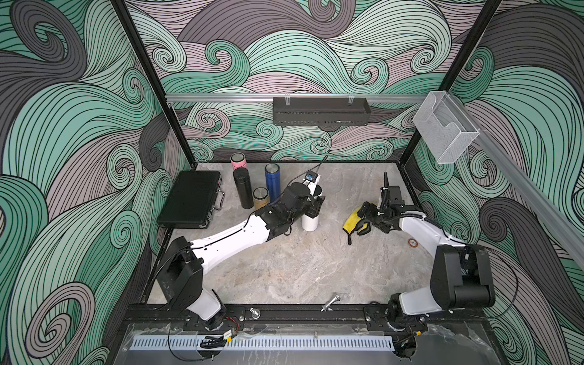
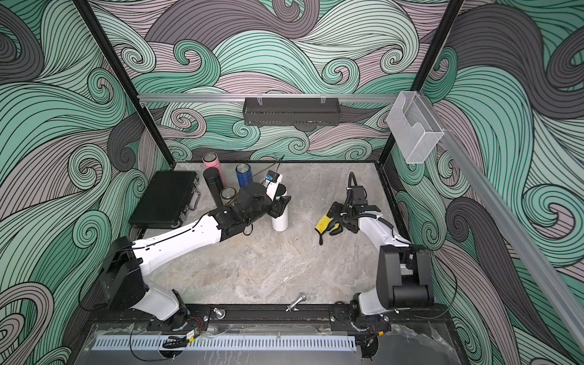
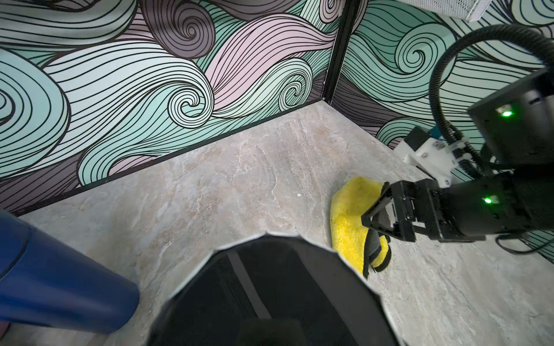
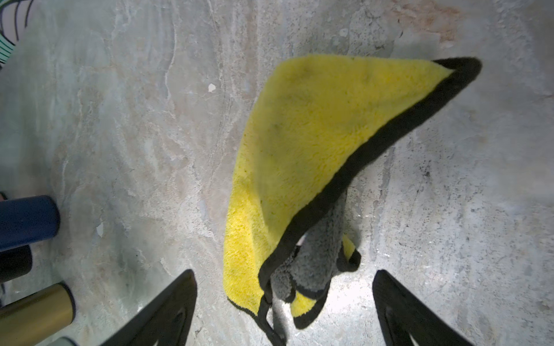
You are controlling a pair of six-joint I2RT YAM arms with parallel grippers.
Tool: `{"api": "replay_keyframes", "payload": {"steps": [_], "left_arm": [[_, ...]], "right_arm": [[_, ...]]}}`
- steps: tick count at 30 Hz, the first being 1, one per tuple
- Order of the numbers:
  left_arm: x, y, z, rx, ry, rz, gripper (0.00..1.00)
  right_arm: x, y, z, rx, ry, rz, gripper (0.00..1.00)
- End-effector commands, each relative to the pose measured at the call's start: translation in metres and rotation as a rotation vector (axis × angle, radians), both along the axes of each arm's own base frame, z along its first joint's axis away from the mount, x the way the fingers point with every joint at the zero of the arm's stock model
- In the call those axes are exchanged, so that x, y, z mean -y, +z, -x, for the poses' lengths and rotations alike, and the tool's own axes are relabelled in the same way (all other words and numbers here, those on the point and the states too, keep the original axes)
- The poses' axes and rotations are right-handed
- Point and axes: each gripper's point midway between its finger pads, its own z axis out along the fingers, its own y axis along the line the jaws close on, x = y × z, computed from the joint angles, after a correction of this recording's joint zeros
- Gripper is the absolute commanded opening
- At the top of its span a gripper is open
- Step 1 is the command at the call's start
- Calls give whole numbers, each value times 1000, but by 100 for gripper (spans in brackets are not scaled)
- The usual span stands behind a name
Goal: Wipe the surface of the thermos
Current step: Pick up the cleaning item at the center of the board.
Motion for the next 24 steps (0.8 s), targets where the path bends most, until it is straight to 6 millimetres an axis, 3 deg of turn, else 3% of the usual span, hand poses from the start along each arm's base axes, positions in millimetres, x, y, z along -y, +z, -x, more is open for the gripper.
{"api": "replay_keyframes", "payload": {"steps": [1, 12, 16, 20, 24], "left_arm": [[-3, 17, 7, 29, 2, 51, 0], [-7, 8, 19, 20, -23, 113, 0], [-12, 8, 24, 16, -25, 108, 0], [-16, 10, 26, 17, -23, 110, 0], [-18, 8, 25, 22, -12, 102, 0]], "right_arm": [[7, -5, -6, -41, -37, 29, 91], [-2, -32, -15, -145, -52, 35, 87], [-10, -21, -14, -150, 7, 87, 86], [-13, 3, -9, -144, 193, 336, 92], [-10, 5, -10, -170, 230, 396, 95]]}}
